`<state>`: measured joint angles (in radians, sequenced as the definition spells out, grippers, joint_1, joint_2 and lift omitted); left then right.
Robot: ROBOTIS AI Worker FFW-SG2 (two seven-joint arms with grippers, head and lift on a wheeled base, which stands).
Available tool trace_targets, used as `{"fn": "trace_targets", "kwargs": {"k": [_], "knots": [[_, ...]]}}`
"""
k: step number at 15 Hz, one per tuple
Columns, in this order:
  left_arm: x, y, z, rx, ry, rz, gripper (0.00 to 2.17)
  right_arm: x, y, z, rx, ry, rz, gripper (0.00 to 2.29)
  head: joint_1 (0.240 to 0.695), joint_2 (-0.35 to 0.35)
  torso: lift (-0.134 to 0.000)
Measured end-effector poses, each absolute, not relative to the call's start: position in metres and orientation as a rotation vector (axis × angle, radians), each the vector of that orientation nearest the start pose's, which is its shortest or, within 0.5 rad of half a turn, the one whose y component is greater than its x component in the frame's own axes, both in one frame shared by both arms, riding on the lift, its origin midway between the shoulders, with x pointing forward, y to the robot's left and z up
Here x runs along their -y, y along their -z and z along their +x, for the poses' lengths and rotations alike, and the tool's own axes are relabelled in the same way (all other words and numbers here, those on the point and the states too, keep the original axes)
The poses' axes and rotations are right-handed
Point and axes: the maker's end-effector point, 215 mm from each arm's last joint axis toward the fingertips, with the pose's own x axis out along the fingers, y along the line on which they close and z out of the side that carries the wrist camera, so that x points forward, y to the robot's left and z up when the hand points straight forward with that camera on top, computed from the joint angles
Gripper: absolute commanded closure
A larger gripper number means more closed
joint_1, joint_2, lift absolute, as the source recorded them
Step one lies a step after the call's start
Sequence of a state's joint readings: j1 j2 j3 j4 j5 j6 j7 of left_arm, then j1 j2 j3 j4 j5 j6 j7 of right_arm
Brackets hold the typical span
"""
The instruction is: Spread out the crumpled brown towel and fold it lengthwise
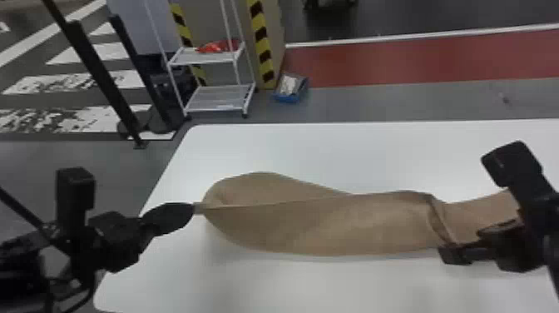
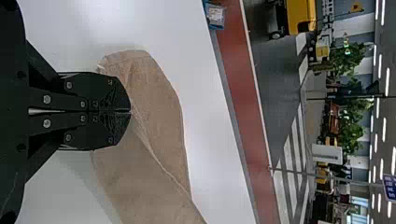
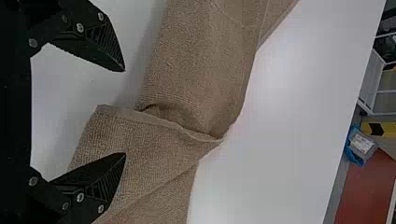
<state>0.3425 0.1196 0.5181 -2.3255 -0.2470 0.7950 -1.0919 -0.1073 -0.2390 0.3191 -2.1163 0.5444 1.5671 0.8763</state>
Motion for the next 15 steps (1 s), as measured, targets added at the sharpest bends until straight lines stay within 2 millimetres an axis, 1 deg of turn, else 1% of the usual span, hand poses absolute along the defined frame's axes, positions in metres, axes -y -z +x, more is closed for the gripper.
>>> {"fn": "trace_targets", "kwargs": {"k": [1,2,6,7,10,11,14,15], "knots": [[-0.350,0.334,0.395,-0.516,0.426,0.144,1.34,0.182,0.423,0.442,-1.004,-0.444,-0.235,0.29,0.695,0.225,-0.120],[-0.350,0.334,0.395,-0.517,0.426,0.143,1.34,0.184,0.426,0.442,-1.010,-0.438,-0.241,0.38,0.695,0.223,-0.120],[-0.351,0.336,0.395,-0.519,0.426,0.140,1.34,0.193,0.435,0.441,-1.037,-0.412,-0.262,0.48,0.695,0.212,-0.120],[-0.351,0.337,0.395,-0.520,0.426,0.139,1.34,0.194,0.436,0.441,-1.040,-0.409,-0.265,0.53,0.695,0.210,-0.120],[-0.351,0.337,0.395,-0.521,0.427,0.139,1.34,0.194,0.437,0.440,-1.043,-0.408,-0.268,0.54,0.695,0.210,-0.120],[-0.351,0.337,0.394,-0.521,0.426,0.138,1.34,0.195,0.437,0.440,-1.042,-0.407,-0.269,0.65,0.695,0.209,-0.120],[-0.352,0.338,0.394,-0.522,0.425,0.138,1.34,0.195,0.436,0.441,-1.041,-0.404,-0.270,0.66,0.695,0.210,-0.120],[-0.352,0.338,0.394,-0.522,0.424,0.139,1.34,0.195,0.436,0.440,-1.040,-0.405,-0.270,0.87,0.695,0.210,-0.120]]}}
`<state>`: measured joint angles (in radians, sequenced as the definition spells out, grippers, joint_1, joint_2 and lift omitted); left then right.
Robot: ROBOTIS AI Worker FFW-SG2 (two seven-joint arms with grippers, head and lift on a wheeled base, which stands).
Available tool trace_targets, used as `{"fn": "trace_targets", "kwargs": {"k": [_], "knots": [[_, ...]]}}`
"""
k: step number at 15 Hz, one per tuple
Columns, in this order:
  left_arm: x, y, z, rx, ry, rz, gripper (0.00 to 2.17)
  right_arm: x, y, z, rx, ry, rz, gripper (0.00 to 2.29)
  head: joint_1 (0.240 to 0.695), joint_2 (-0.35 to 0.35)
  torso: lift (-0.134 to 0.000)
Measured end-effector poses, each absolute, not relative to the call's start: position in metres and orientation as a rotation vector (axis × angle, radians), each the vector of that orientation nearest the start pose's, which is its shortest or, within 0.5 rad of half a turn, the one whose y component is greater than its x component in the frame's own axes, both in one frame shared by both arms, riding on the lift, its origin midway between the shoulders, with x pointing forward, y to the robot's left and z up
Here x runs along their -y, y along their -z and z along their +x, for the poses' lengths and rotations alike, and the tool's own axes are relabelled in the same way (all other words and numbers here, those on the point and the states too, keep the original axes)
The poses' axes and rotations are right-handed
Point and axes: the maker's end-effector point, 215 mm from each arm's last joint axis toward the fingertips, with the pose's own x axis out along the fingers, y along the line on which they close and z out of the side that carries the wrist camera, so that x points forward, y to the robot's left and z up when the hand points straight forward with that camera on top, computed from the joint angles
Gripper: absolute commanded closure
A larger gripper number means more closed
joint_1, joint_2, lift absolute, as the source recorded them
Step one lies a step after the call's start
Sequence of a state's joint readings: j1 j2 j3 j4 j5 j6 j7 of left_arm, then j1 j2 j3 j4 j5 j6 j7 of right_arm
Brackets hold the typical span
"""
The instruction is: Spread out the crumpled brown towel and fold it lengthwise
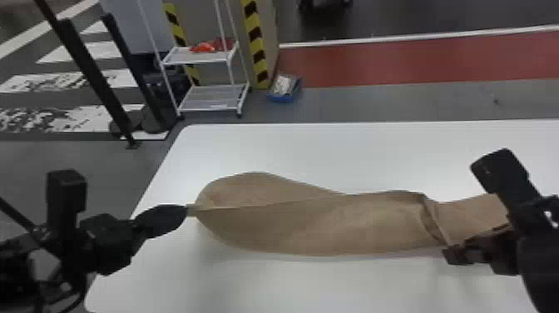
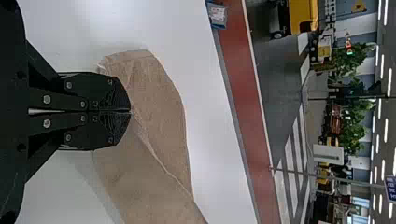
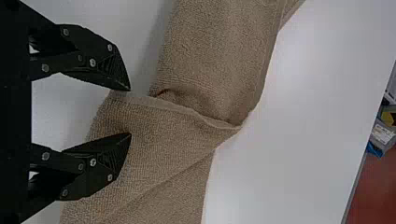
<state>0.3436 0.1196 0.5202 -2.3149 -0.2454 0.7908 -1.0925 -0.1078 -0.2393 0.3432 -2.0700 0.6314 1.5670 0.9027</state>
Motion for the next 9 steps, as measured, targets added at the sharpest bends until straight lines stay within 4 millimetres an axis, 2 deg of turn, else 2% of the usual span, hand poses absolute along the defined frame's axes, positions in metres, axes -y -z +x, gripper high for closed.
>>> {"fn": "trace_targets", "kwargs": {"k": [2,3,4,7,9], "knots": [[-0.352,0.337,0.394,-0.522,0.424,0.139,1.34,0.194,0.435,0.435,-1.040,-0.420,-0.254,1.03,0.695,0.214,-0.120],[-0.353,0.337,0.394,-0.522,0.423,0.140,1.34,0.196,0.433,0.432,-1.037,-0.424,-0.244,1.27,0.695,0.213,-0.120],[-0.353,0.337,0.394,-0.522,0.423,0.141,1.34,0.201,0.431,0.429,-1.035,-0.423,-0.236,1.30,0.695,0.212,-0.120],[-0.353,0.336,0.394,-0.520,0.422,0.143,1.34,0.231,0.421,0.425,-1.014,-0.379,-0.177,1.30,0.695,0.176,-0.120],[-0.353,0.335,0.394,-0.517,0.422,0.144,1.34,0.259,0.399,0.429,-0.965,-0.359,-0.051,1.30,0.695,0.144,-0.120]]}}
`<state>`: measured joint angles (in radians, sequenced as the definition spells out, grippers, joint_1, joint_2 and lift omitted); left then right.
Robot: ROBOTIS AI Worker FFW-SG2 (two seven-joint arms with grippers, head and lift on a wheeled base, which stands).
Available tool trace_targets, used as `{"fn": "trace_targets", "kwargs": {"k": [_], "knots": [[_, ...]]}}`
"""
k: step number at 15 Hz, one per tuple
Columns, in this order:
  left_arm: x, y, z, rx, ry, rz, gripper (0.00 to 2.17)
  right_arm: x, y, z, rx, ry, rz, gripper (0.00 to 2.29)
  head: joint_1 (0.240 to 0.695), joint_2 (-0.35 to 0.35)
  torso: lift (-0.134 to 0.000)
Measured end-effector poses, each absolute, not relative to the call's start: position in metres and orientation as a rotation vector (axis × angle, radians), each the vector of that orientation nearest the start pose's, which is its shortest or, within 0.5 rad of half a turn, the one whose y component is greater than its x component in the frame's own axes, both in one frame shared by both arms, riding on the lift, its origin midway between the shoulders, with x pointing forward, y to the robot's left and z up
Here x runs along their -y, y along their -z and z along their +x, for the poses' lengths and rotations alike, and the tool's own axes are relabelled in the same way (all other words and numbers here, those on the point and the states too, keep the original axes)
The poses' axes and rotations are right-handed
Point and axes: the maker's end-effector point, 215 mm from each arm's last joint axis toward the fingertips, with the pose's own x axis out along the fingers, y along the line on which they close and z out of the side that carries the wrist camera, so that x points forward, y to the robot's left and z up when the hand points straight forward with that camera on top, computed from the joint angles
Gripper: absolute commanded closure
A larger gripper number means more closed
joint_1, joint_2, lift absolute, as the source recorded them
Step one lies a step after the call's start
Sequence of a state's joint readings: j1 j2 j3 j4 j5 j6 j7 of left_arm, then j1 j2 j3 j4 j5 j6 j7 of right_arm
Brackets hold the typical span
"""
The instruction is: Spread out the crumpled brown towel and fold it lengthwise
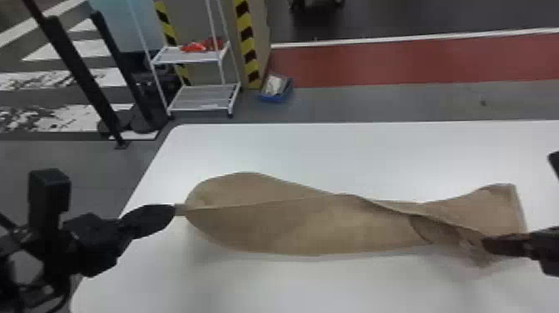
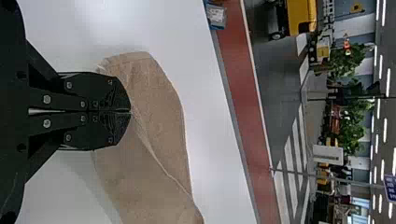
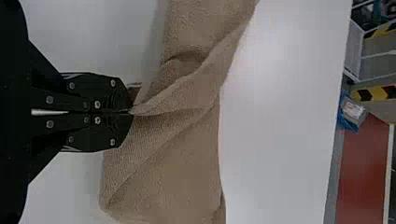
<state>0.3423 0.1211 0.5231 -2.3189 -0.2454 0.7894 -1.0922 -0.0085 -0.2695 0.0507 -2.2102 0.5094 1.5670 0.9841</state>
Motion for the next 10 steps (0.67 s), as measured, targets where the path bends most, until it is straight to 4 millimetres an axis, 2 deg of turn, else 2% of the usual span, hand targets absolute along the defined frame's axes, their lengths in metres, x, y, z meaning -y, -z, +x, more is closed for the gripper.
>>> {"fn": "trace_targets", "kwargs": {"k": [1,2,3,5,7,9,10], "knots": [[-0.353,0.335,0.395,-0.517,0.422,0.144,1.34,0.269,0.385,0.433,-0.931,-0.369,0.018,1.29,0.695,0.114,-0.120],[-0.353,0.334,0.395,-0.516,0.422,0.144,1.34,0.278,0.372,0.438,-0.904,-0.376,0.053,1.29,0.695,0.114,-0.120],[-0.352,0.334,0.395,-0.516,0.423,0.143,1.34,0.287,0.369,0.441,-0.904,-0.370,0.060,1.29,0.695,0.091,-0.120],[-0.349,0.333,0.395,-0.513,0.430,0.144,1.34,0.307,0.385,0.454,-0.954,-0.350,0.062,1.29,0.695,0.065,-0.120],[-0.347,0.331,0.395,-0.509,0.432,0.148,1.34,0.322,0.402,0.475,-0.979,-0.361,-0.022,1.29,0.695,0.034,-0.120],[-0.347,0.330,0.395,-0.510,0.431,0.148,1.34,0.309,0.402,0.500,-0.918,-0.453,-0.133,1.29,0.695,0.044,-0.120],[-0.346,0.330,0.394,-0.512,0.432,0.147,1.34,0.301,0.400,0.510,-0.881,-0.501,-0.123,1.29,0.695,0.053,-0.120]]}}
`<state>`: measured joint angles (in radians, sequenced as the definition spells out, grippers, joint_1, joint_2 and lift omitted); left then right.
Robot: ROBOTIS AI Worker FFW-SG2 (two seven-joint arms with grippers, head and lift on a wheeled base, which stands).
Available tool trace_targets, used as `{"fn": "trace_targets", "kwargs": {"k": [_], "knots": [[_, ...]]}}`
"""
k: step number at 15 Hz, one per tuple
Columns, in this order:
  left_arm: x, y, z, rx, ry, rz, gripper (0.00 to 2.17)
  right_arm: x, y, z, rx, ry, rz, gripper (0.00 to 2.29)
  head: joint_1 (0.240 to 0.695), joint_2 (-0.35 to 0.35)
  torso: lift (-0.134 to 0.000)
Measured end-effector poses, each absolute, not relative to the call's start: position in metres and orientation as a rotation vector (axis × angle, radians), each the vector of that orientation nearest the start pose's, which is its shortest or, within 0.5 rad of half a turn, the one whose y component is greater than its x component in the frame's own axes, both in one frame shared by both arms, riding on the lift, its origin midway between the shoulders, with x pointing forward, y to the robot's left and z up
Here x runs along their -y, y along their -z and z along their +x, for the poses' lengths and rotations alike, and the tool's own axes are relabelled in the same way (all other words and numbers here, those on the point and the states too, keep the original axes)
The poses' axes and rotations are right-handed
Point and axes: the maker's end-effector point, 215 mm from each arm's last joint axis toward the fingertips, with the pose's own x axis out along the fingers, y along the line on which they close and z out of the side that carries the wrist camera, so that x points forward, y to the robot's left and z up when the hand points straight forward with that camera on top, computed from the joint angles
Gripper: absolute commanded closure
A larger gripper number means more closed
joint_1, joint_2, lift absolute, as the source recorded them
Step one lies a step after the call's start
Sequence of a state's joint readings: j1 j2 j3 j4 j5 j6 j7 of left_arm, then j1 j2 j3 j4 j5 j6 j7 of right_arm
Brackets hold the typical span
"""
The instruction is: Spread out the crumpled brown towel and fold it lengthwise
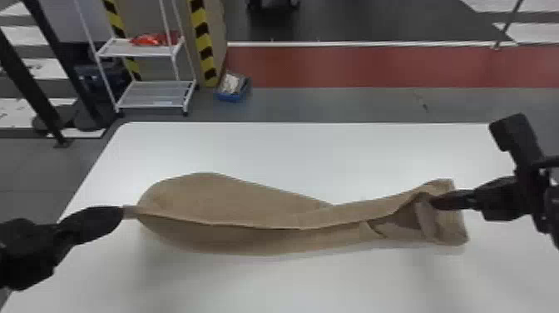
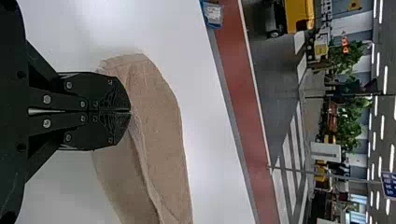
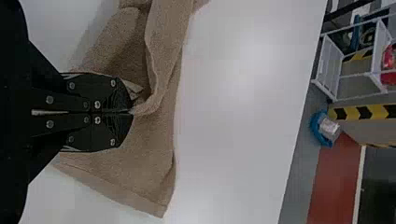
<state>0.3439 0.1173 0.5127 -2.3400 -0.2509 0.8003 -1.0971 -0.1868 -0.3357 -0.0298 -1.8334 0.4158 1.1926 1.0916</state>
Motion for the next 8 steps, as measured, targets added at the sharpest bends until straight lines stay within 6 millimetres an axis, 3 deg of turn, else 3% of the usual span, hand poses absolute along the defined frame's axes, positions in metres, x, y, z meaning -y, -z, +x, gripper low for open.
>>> {"fn": "trace_targets", "kwargs": {"k": [4,5,6,7,8], "knots": [[-0.346,0.329,0.392,-0.515,0.434,0.151,1.34,0.284,0.396,0.536,-0.795,-0.622,0.187,1.28,0.695,0.073,-0.120],[-0.345,0.329,0.392,-0.515,0.437,0.150,1.34,0.282,0.406,0.541,-0.810,-0.625,0.182,1.12,0.695,0.075,-0.120],[-0.344,0.330,0.392,-0.515,0.441,0.150,1.34,0.281,0.417,0.545,-0.829,-0.619,0.145,0.47,0.695,0.075,-0.120],[-0.343,0.329,0.391,-0.515,0.443,0.150,1.34,0.282,0.425,0.547,-0.843,-0.605,0.117,0.09,0.695,0.074,-0.120],[-0.342,0.329,0.391,-0.514,0.443,0.150,1.34,0.286,0.431,0.547,-0.858,-0.580,0.105,0.05,0.695,0.067,-0.120]]}}
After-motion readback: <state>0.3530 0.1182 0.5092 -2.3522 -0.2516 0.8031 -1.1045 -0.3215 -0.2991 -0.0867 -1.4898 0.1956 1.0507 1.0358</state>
